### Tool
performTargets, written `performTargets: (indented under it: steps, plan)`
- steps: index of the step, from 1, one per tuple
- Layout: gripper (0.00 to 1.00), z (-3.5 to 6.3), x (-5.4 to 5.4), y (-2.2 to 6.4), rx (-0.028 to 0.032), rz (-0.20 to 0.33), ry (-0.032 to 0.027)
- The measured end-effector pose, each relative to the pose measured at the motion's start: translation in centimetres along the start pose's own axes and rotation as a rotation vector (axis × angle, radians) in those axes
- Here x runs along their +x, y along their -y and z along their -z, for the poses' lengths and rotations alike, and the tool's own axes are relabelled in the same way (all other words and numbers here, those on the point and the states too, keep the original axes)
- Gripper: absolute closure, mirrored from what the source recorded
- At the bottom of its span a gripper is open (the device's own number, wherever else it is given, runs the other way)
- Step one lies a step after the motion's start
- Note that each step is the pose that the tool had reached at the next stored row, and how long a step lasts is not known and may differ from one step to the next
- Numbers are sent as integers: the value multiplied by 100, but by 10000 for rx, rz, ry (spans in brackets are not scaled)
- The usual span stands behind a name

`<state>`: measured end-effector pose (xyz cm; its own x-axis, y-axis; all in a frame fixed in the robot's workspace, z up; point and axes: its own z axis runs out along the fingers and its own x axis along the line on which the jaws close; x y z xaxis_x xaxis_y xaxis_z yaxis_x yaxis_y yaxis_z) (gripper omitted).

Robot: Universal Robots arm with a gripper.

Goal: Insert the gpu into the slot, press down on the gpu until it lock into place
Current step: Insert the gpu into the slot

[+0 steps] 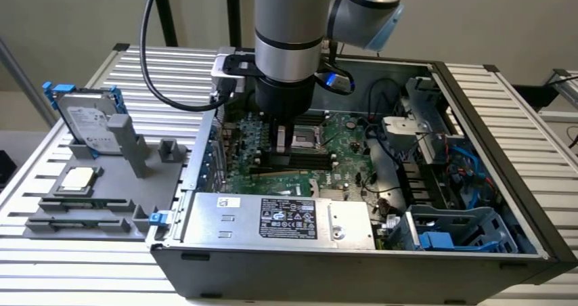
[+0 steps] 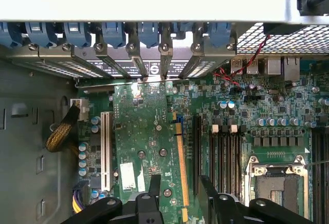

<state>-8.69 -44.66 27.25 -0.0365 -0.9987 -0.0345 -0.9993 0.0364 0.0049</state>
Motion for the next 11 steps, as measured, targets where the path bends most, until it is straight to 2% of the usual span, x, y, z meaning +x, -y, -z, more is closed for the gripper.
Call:
performTargets:
  steps: [11]
  plan:
    - [58,0,0,0,1,0,1]
